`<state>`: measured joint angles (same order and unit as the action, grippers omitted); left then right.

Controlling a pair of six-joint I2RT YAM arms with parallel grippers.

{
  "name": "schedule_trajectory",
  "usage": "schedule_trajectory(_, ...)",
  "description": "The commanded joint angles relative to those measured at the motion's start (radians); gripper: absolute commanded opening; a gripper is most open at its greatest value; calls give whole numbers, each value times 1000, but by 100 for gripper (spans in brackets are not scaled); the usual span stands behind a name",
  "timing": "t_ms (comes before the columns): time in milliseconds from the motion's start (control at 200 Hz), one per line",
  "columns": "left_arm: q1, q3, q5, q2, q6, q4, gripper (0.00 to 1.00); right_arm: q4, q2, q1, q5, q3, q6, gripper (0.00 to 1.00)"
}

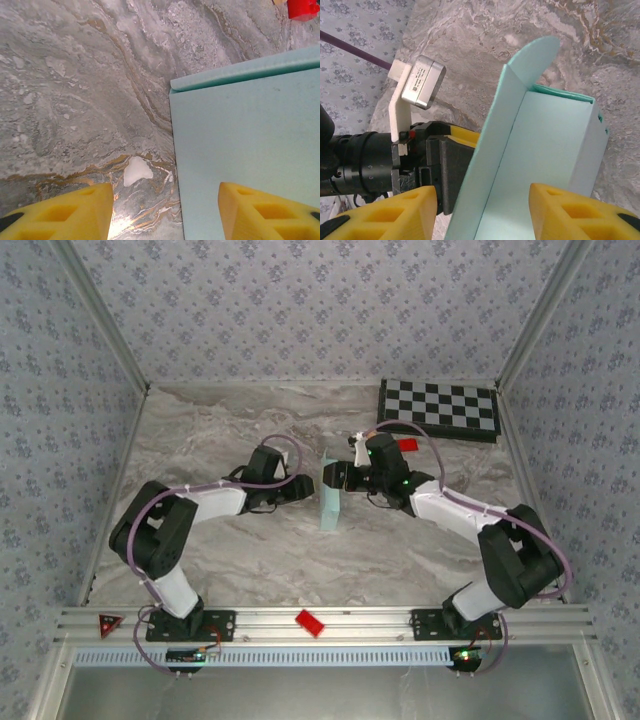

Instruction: Fold the paper box

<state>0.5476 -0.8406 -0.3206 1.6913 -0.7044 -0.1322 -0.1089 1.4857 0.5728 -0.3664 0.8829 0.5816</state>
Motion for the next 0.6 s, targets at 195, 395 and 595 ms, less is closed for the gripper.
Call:
schedule_trajectory(195, -4, -34, 17, -43, 22, 51, 58, 122, -86, -8, 172, -7, 1, 52)
schedule_trajectory(395, -6, -73, -37, 12, 25, 42, 57, 10, -43, -44, 74, -79, 85, 53)
schedule_trajectory(595, -10, -130, -60, 77, 38, 42, 57, -46, 29, -38, -14, -67, 93, 57)
